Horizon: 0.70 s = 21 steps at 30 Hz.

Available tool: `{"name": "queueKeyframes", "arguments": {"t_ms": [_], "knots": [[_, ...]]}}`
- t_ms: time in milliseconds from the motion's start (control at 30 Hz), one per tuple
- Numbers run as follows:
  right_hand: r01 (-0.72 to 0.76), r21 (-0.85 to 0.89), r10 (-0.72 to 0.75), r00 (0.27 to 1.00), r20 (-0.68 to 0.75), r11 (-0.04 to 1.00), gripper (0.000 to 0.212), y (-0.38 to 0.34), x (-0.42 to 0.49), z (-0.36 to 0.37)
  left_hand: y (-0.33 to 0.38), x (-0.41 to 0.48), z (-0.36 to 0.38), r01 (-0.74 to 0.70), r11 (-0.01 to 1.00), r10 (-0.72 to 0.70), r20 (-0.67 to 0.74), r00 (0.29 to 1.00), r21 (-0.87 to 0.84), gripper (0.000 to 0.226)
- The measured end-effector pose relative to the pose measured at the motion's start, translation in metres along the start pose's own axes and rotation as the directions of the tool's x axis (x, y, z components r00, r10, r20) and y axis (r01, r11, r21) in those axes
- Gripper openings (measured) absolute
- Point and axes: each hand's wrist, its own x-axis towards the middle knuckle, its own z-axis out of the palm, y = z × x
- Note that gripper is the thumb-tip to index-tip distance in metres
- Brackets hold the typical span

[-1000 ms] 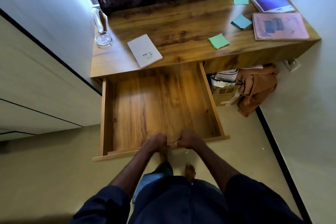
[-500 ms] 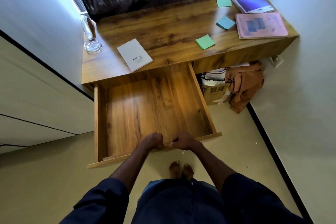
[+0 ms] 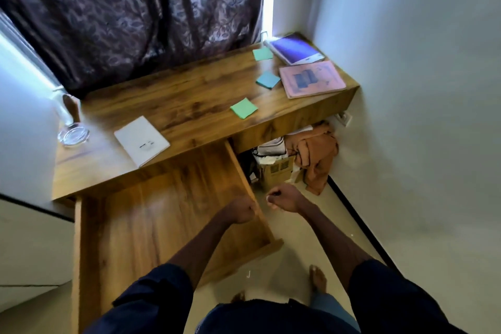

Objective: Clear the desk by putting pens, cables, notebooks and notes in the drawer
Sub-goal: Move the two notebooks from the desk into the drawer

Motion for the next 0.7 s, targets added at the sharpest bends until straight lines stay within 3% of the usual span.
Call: {"name": "queueKeyframes", "arguments": {"t_ms": [267, 467, 700], "knots": [[0.032, 0.045, -0.031, 0.999, -0.03, 0.998, 0.019, 0.066, 0.04, -0.146, 0.106, 0.11, -0.047, -0.002, 0.964, -0.066, -0.248, 0.967, -0.266, 0.021], [0.098, -0.029, -0.099, 0.994, -0.039, 0.995, 0.017, 0.096, 0.065, -0.24, 0.177, 0.162, -0.078, -0.051, 0.948, -0.076, -0.377, 0.923, -0.315, 0.021], [0.209, -0.083, -0.212, 0.977, -0.033, 0.974, 0.012, 0.089, 0.107, -0.311, 0.188, 0.208, -0.121, -0.007, 0.923, -0.174, -0.434, 0.884, -0.385, 0.017]]}}
